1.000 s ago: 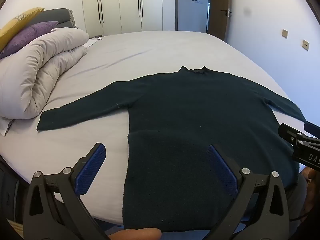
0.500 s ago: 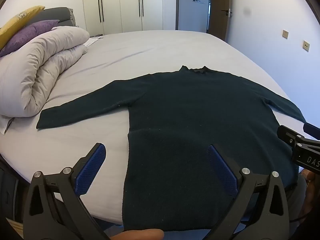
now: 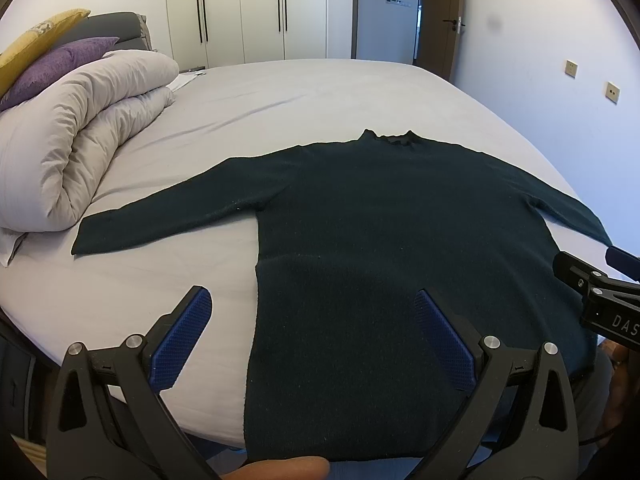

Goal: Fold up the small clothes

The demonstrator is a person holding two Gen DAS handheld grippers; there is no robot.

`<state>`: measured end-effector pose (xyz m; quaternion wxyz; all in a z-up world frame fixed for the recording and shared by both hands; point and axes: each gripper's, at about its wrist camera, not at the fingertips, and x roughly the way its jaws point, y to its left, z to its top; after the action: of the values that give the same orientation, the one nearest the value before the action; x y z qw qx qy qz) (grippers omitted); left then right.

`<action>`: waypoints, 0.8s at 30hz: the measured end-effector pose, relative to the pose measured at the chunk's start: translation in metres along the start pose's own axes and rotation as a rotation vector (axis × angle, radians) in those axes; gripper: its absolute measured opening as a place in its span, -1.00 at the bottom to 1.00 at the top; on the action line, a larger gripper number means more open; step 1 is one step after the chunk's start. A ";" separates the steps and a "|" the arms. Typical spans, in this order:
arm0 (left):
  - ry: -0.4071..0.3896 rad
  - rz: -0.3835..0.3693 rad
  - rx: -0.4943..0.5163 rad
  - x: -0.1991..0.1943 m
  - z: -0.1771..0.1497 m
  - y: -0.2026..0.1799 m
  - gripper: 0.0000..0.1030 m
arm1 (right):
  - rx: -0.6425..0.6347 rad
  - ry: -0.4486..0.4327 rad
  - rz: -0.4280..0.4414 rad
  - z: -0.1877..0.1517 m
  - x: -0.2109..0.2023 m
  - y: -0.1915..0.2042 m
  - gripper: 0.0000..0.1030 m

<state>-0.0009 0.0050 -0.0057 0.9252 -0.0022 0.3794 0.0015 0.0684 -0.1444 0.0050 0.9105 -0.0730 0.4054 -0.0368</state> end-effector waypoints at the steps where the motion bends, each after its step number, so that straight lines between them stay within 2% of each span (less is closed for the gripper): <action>1: 0.001 0.000 0.000 0.000 0.000 0.000 1.00 | -0.001 0.000 0.000 0.000 0.000 0.000 1.00; 24: 0.002 -0.003 -0.002 0.001 -0.004 0.001 1.00 | -0.003 0.002 -0.001 -0.003 -0.001 0.000 1.00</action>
<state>-0.0028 0.0062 -0.0094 0.9249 -0.0037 0.3802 0.0005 0.0653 -0.1448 0.0035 0.9100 -0.0743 0.4063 -0.0367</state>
